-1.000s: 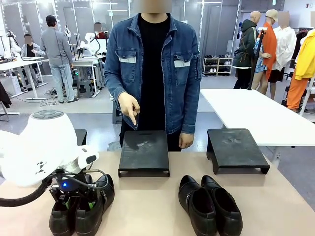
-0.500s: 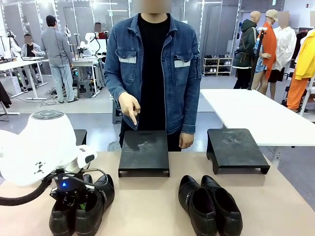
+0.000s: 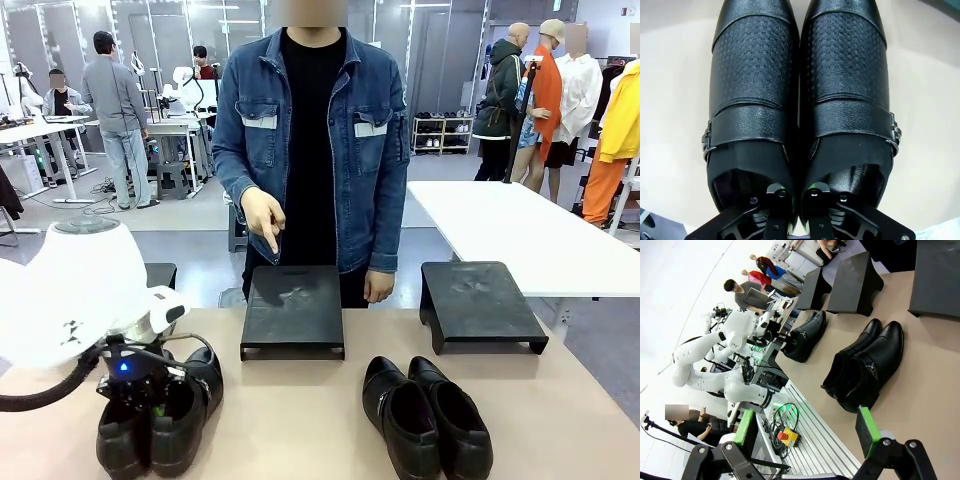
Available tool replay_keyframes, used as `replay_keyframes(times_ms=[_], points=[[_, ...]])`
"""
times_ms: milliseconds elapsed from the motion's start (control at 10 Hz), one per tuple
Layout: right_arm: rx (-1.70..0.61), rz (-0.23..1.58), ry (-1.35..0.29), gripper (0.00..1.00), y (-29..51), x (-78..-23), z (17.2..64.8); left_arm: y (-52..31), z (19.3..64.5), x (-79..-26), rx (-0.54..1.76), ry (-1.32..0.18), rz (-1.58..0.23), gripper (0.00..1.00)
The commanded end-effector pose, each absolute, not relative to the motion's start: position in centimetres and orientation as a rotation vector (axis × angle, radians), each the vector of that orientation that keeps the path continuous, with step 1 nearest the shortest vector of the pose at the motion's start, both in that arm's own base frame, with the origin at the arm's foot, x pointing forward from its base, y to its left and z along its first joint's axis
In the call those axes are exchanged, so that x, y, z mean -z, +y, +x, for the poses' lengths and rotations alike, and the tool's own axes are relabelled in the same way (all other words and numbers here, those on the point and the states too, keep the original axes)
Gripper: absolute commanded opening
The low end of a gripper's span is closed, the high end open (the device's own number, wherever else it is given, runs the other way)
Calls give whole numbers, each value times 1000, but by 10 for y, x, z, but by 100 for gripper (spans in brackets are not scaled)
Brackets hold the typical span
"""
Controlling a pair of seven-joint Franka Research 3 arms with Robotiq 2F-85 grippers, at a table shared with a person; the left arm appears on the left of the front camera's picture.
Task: Place the shoes on the stand as instructed by the person.
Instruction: Pick up one pair of Shoes and place it on the Shoes Stand indicated by the person.
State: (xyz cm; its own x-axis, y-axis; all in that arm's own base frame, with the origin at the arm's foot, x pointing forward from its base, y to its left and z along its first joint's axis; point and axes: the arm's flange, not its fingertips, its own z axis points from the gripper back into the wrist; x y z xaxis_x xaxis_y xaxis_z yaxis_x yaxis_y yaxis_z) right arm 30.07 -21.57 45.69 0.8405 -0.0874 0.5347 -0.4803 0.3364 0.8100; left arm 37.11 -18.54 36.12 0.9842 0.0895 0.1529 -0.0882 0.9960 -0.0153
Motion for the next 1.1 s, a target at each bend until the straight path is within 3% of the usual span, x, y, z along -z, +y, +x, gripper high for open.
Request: replay_keyframes(times_ms=[0,600,1000], points=[[-287,1219,-567,100,-217,-458,301,-178,354,-413,-80,-237,-33,0],[-287,1219,-567,100,-217,-458,301,-254,368,-530,4,-448,-31,0],[-287,1219,-567,100,-217,-458,301,-324,381,-555,-9,-521,14,0]])
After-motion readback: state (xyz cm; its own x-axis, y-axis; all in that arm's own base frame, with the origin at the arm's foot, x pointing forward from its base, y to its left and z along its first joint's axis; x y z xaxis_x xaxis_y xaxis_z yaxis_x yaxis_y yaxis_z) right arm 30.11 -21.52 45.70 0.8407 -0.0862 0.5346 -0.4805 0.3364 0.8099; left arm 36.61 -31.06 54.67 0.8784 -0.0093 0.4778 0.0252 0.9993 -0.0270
